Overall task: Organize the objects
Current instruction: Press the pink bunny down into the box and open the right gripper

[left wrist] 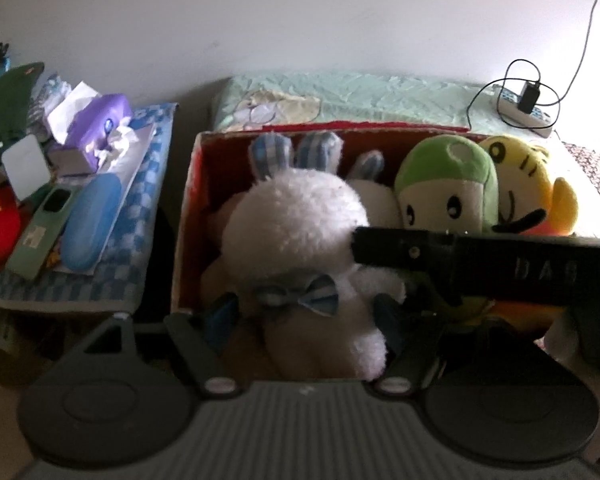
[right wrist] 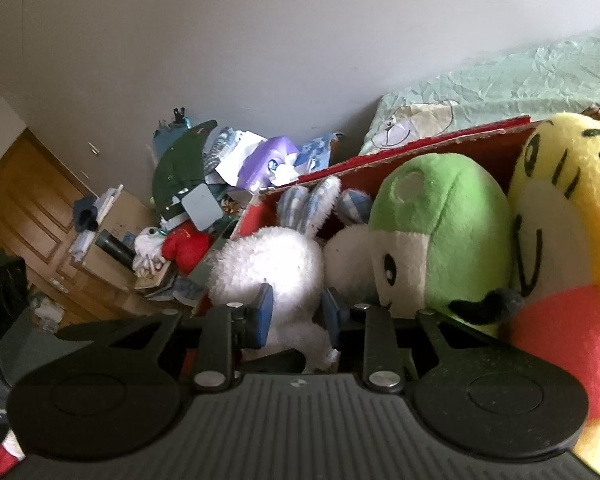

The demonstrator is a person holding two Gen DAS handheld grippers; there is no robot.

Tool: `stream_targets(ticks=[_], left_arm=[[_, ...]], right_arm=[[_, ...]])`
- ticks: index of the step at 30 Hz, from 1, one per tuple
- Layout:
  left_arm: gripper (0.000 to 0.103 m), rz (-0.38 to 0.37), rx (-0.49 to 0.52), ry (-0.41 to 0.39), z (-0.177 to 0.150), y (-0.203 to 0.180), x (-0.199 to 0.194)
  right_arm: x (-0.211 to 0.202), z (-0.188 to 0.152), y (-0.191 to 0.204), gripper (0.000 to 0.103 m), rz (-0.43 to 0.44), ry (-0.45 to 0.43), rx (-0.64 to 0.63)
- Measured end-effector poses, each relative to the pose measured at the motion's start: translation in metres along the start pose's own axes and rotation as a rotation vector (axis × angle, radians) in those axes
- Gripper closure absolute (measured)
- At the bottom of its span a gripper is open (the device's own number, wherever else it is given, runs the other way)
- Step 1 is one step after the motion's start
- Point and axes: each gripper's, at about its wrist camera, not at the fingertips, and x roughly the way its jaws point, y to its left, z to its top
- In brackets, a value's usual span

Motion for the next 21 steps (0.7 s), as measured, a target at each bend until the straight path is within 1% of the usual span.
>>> stream_targets(ticks=[5,9,11,15,18,21], left_arm=[[0.024,0.022,-0.017,0.004,-0.001,-0.002,0.000],[0.021,0.060,-0.002,0.012,-0.001,-0.009,0.002],[0.020,0.062,0.006,0.018,-0.002,-0.013,0.003],[0.019,0.073,0.008,0.033,-0.003,-0.017,0.006],[0.018,0.080,-0.004,0.055,-0.005,-0.018,0.011],[0.015,0.083,-0.017,0.073,-0.007,-0.017,0.015]], right_arm=[[-0.008,-0.003,-0.001,0.074,-0.027,-0.015,0.012],[-0.017,-0.004,0.002,0.073,-0.075,-0.035,-0.005],[-0.021,-0.005,0.003,0.073,-0.091,-0.048,-0.012],[-0.026,-0.008,0.003,0.073,-0.151,-0.065,-0.016],[-0.030,-0.011,0.000,0.074,-0.152,-0.072,0.001],[-0.033,-0.015,0.000,0.075,-0.162,-0.078,-0.005]])
